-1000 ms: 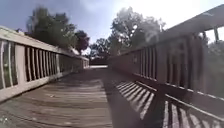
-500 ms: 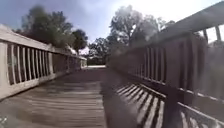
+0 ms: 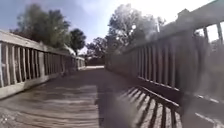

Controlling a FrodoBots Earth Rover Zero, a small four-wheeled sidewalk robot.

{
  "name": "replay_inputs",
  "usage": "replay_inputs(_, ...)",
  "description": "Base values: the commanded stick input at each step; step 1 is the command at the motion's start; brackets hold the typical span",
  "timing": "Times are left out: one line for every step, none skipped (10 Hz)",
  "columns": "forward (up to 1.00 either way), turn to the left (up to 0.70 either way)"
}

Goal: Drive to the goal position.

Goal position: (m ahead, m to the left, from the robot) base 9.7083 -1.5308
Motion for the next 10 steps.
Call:
replay_inputs(0.70,0.00)
replay_inputs(0.70,0.00)
replay_inputs(0.70,0.00)
replay_inputs(0.70,0.04)
replay_inputs(0.70,0.15)
replay_inputs(0.70,0.28)
replay_inputs(0.70,0.35)
replay_inputs(0.70,0.35)
replay_inputs(0.70,0.35)
replay_inputs(0.70,0.35)
